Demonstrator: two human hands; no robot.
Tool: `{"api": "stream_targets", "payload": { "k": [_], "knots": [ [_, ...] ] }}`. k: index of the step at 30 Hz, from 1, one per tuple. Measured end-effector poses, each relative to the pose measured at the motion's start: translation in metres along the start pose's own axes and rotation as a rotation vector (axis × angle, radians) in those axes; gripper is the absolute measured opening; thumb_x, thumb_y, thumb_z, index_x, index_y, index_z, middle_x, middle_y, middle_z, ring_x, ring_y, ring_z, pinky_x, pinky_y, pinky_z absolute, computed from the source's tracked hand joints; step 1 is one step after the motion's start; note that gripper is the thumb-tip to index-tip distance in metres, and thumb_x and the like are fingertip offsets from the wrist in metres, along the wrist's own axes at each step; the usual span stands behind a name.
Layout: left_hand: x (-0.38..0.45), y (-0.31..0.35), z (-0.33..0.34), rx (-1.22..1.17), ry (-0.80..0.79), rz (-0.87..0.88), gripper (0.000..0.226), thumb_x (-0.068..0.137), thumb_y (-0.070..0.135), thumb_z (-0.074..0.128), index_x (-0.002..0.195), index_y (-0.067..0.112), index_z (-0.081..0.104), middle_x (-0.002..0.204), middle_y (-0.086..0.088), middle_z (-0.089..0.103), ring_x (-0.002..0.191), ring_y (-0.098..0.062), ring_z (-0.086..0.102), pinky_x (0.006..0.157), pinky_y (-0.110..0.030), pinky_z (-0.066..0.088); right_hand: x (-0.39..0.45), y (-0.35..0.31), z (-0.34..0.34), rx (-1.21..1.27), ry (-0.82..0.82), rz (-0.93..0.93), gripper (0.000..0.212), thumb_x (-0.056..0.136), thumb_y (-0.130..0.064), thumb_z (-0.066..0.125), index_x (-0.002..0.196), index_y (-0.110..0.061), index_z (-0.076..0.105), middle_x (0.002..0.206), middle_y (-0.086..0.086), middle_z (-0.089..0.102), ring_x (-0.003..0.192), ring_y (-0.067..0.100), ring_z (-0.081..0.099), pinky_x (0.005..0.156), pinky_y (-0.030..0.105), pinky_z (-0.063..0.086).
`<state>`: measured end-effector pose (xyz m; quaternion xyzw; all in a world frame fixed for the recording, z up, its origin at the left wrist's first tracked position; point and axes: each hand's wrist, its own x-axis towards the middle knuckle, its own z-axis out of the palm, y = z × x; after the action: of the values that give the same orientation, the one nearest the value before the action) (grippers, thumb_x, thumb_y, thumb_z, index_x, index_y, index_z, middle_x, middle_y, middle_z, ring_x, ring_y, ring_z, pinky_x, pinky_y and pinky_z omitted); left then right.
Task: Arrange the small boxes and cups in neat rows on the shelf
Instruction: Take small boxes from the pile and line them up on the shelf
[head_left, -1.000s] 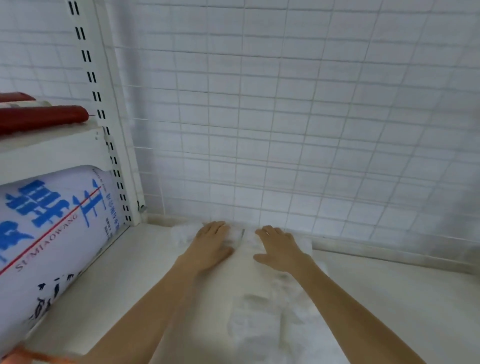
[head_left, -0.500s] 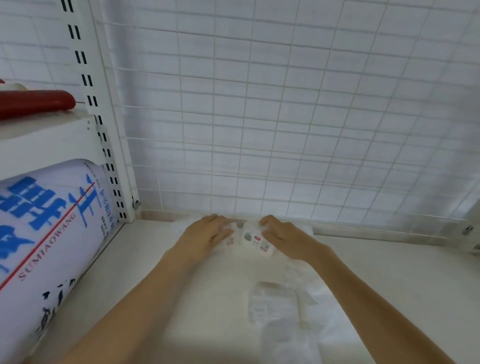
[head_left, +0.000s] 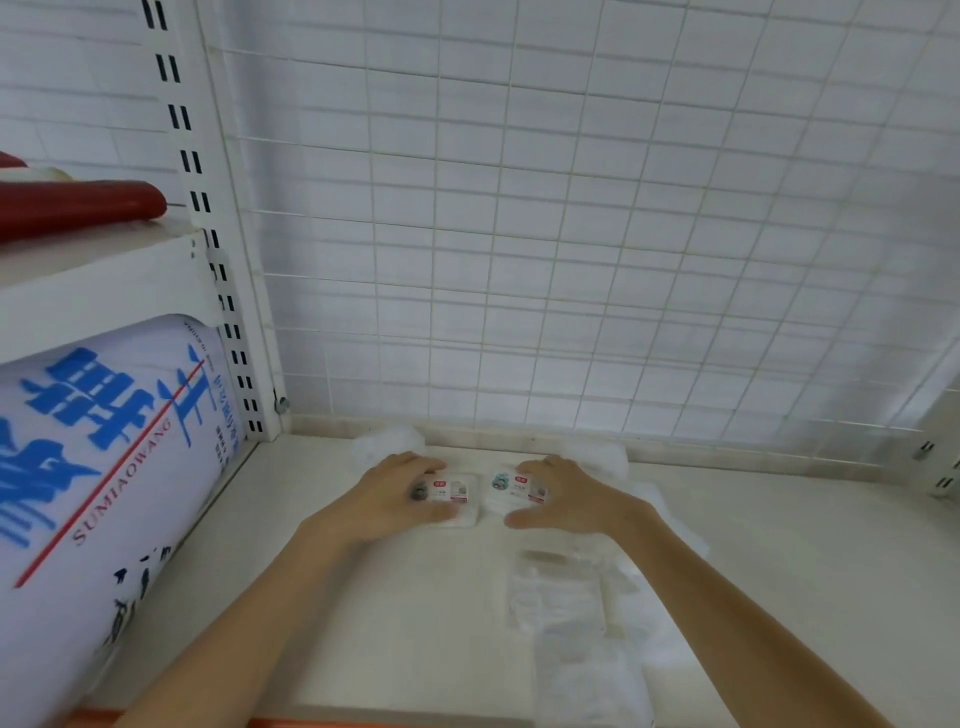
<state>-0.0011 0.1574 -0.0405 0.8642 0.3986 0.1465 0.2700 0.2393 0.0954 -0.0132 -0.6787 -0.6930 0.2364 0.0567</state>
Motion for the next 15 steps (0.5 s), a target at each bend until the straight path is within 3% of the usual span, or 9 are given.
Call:
{"api": "stream_targets", "payload": {
  "k": [3, 6, 11, 15],
  "knots": [
    [-0.008, -0.012, 0.004, 0.131, -0.011, -0.036, 0.099, 0.05, 0.073, 0.042, 0.137, 0.026, 0.034, 0.124, 0.011, 0.039, 0.119, -0.011, 0.033, 0.1, -0.026, 0.028, 0.001, -0.003, 0.003, -0.094, 0.022, -0.008, 0.077, 0.079, -0.041, 0.065, 0.142, -0.021, 0.027, 0.131, 0.001, 0.034, 0.121, 0.02, 0.032, 0.101, 0.038, 0.035],
    [-0.01, -0.011, 0.011, 0.109, 0.079, -0.042, 0.098, 0.048, 0.071, 0.039, 0.135, 0.025, 0.038, 0.124, 0.005, 0.045, 0.116, -0.015, 0.037, 0.095, -0.026, 0.03, 0.002, -0.005, 0.005, -0.089, 0.041, 0.005, 0.074, 0.079, -0.037, 0.066, 0.141, -0.02, 0.03, 0.128, 0.002, 0.035, 0.119, 0.021, 0.033, 0.099, 0.039, 0.037],
    [-0.013, -0.006, 0.016, 0.048, 0.167, -0.031, 0.095, 0.045, 0.067, 0.04, 0.129, 0.023, 0.043, 0.112, 0.01, 0.043, 0.109, -0.013, 0.039, 0.089, -0.022, 0.029, -0.003, -0.012, 0.007, -0.081, 0.134, 0.029, 0.073, 0.076, -0.033, 0.069, 0.138, -0.016, 0.033, 0.129, 0.003, 0.042, 0.115, 0.02, 0.041, 0.096, 0.035, 0.04],
    [-0.012, -0.001, 0.013, 0.03, 0.224, 0.018, 0.081, 0.057, 0.049, 0.065, 0.13, 0.02, 0.041, 0.118, 0.005, 0.043, 0.112, -0.014, 0.037, 0.092, -0.022, 0.031, -0.017, -0.016, 0.005, -0.16, 0.302, -0.042, 0.069, 0.077, -0.032, 0.068, 0.137, -0.02, 0.035, 0.13, -0.002, 0.043, 0.117, 0.016, 0.04, 0.098, 0.03, 0.034]
  ]
}}
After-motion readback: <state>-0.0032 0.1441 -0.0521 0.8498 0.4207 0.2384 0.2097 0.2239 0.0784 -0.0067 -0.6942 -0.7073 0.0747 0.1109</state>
